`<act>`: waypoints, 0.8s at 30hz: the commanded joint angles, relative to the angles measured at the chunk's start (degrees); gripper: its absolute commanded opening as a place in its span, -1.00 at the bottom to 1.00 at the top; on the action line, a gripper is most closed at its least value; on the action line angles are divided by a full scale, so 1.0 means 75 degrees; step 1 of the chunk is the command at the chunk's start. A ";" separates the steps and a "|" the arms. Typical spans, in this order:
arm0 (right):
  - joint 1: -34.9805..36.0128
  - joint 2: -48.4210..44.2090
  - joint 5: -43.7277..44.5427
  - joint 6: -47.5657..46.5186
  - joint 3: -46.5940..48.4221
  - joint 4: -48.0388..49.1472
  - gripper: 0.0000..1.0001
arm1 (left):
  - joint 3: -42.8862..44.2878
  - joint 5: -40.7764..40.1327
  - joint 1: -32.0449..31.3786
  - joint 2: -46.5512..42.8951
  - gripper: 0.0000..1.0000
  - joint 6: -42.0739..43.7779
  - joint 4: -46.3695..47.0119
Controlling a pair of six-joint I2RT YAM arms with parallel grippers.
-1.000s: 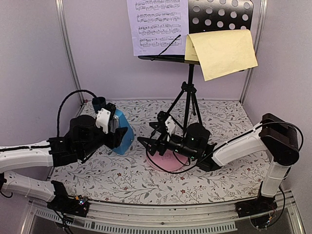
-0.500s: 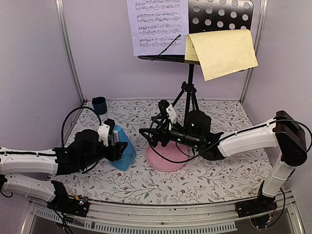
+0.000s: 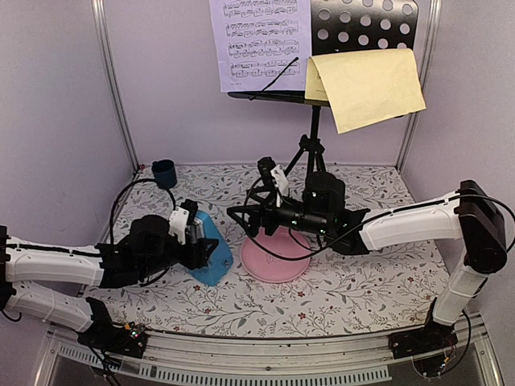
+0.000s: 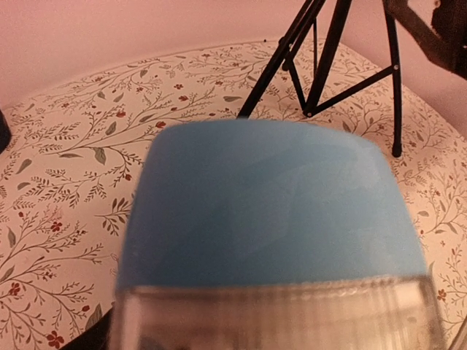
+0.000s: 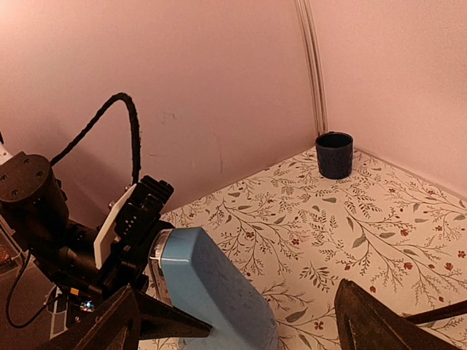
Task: Set up the instrument practice props
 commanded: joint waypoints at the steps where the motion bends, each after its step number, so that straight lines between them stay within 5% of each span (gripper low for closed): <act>1: -0.0084 -0.0122 -0.0155 0.0088 0.0246 -0.0222 0.88 | 0.0116 0.0100 0.0066 0.0023 -0.54 0.0228 0.0873; 24: -0.0153 -0.0038 -0.0199 0.0074 0.0345 -0.0342 0.92 | 0.0084 0.1239 -0.0049 0.0954 -0.53 0.0823 0.2318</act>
